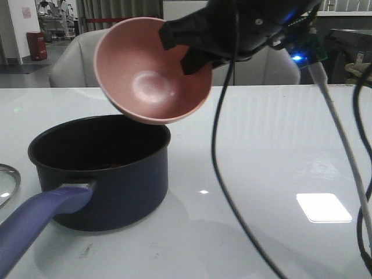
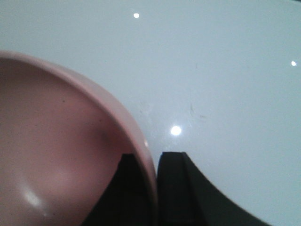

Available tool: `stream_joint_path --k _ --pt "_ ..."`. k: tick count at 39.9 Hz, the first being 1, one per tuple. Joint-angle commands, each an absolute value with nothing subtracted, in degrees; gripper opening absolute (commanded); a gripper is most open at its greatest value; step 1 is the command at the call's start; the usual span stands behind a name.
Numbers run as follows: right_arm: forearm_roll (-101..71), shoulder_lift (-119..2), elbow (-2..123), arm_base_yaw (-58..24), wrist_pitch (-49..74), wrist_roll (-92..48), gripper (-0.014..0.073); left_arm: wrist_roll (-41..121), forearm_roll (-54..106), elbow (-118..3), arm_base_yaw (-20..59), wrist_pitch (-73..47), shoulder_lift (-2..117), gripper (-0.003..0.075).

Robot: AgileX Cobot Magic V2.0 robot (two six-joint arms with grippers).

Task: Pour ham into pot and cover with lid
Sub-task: 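Carry the empty bowl back and set it on the table, right gripper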

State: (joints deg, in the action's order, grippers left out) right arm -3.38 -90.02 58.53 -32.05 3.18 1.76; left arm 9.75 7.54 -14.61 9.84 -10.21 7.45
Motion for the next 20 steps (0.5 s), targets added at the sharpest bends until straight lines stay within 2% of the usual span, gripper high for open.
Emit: stream_joint_path --k 1,11,20 --pt "-5.6 -84.4 60.3 -28.2 6.6 1.9 0.0139 9.6 7.7 -16.1 10.3 -5.7 7.9 0.0608" --pt "-12.5 -83.7 60.3 -14.1 22.5 1.9 0.0139 9.6 7.7 -16.1 10.3 -5.6 7.9 0.0608" --pt "-12.6 -85.6 60.3 -7.6 27.8 1.9 0.0139 9.6 7.7 -16.1 10.3 -5.6 7.9 0.0608"
